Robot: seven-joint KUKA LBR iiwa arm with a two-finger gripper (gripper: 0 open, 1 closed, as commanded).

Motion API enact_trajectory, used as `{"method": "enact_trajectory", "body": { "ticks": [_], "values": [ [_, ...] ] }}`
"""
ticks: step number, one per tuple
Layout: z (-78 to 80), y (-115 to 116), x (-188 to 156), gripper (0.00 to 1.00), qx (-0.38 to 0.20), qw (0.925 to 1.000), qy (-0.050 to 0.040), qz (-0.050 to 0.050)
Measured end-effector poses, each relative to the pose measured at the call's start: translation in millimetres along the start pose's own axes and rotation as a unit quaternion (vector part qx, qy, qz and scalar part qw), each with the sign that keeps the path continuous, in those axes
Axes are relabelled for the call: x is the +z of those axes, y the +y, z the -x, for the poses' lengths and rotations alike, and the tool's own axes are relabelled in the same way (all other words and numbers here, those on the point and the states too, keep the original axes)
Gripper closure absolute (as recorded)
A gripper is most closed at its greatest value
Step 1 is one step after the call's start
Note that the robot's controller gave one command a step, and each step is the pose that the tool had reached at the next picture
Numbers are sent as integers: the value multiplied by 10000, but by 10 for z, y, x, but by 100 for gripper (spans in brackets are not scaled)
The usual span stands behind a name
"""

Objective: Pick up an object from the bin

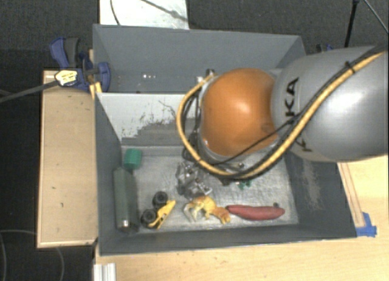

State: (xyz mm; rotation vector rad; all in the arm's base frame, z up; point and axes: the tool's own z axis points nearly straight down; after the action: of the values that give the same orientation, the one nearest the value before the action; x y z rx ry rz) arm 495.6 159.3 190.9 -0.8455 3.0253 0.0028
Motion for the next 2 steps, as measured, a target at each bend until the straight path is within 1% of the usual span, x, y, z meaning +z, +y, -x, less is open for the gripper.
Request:
{"method": "enact_trajectory", "body": {
  "ticks": [1,2],
  "values": [
    [133,358,584,0,-4,10000,-2,-1],
    [137,351,579,0,6,10000,-9,-5]
  ]
}}
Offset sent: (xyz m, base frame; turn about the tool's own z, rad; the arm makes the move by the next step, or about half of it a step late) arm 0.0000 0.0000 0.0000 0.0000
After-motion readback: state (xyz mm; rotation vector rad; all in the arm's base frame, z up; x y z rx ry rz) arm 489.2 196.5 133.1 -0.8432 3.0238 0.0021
